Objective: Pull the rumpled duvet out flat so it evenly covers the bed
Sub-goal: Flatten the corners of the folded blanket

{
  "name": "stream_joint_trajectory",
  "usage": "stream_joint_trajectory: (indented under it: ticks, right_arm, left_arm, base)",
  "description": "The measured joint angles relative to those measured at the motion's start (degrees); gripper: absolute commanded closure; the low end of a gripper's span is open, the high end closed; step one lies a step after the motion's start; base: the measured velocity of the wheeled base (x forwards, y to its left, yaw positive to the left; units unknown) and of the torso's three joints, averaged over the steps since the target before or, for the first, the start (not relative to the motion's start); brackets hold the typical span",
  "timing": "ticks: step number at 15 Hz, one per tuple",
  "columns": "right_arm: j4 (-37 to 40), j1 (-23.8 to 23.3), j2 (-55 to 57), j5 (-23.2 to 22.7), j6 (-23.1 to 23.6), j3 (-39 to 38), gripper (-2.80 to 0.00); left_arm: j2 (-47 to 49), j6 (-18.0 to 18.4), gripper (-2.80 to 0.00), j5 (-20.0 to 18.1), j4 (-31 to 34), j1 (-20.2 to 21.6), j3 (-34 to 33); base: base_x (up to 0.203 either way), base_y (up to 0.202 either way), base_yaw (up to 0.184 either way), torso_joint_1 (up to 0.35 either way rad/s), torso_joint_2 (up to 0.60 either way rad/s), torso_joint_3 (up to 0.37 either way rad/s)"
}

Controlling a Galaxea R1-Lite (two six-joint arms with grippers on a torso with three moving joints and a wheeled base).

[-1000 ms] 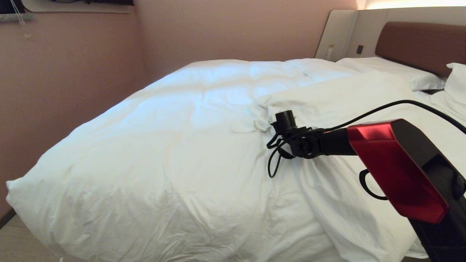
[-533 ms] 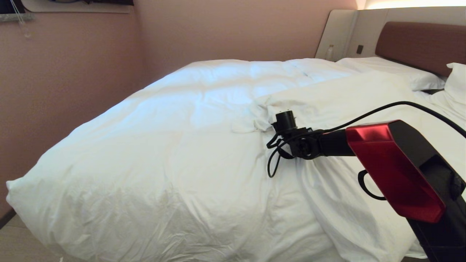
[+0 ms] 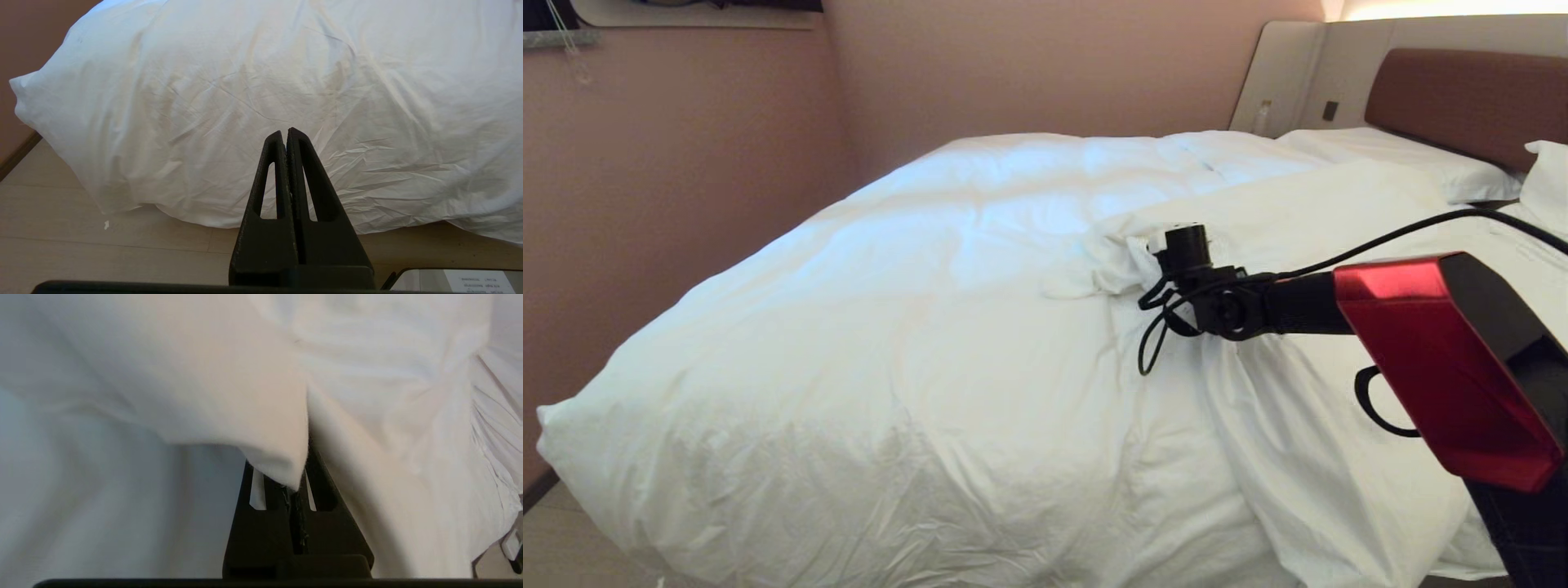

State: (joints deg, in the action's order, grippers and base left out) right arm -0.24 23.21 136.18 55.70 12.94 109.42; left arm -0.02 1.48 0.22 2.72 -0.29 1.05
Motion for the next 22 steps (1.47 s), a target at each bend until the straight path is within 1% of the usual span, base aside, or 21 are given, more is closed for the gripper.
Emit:
stream_joint_trajectory:
  ticks: [2,4,6,10,13,16,19,21,22]
  right_arm:
    - [0.2,-0.93,-3.97,0.03,-0.26,-2.21,0.0]
    - [0.17,-1.74,-9.17,0.06,-0.4,-6.62,0.0]
    - [0.12,-2.59,-15.5,0.04,-0.46,-13.96,0.0]
    - [-0.02,-4.79,-30.73,-0.33,-0.56,-31.48,0.0]
    - [-0.06,-8.36,-43.4,-0.85,-0.65,-43.41,0.0]
    - [0.25,-14.36,-57.17,-2.57,0.1,-52.55,0.0]
    - [0.66,-24.09,-70.93,-6.16,2.87,-58.48,0.0]
    - [1.54,-31.26,-79.48,-9.52,5.48,-61.17,0.0]
    - [2.36,-33.79,-83.21,-11.08,6.62,-62.05,0.0]
  left_arm:
    - [0.0,0.0,0.0,0.02,0.0,0.0,0.0]
    - [0.02,0.01,0.0,0.0,0.0,0.0,0.0]
    - [-0.01,0.0,0.0,0.02,0.0,0.0,0.0]
    - [0.01,0.01,0.0,0.02,-0.01,0.0,0.0]
    - [0.02,0.01,0.0,0.02,-0.02,0.0,0.0]
    - [0.01,0.01,0.0,0.02,-0.01,-0.01,0.0]
    - [0.01,0.01,0.0,0.02,-0.02,0.0,0.0]
    - [0.01,0.01,0.0,0.01,-0.02,0.0,0.0]
    - [0.02,0.01,0.0,0.0,0.0,0.0,0.0]
  base:
    - [0.0,0.0,0.0,0.0,0.0,0.0]
    - [0.0,0.0,0.0,0.0,0.0,0.0]
    - [0.0,0.0,0.0,0.0,0.0,0.0]
    - [0.0,0.0,0.0,0.0,0.0,0.0]
    - [0.0,0.0,0.0,0.0,0.0,0.0]
    - [0.0,0.0,0.0,0.0,0.0,0.0]
    - [0.0,0.0,0.0,0.0,0.0,0.0]
    - [0.0,0.0,0.0,0.0,0.0,0.0]
    - [0.0,0.0,0.0,0.0,0.0,0.0]
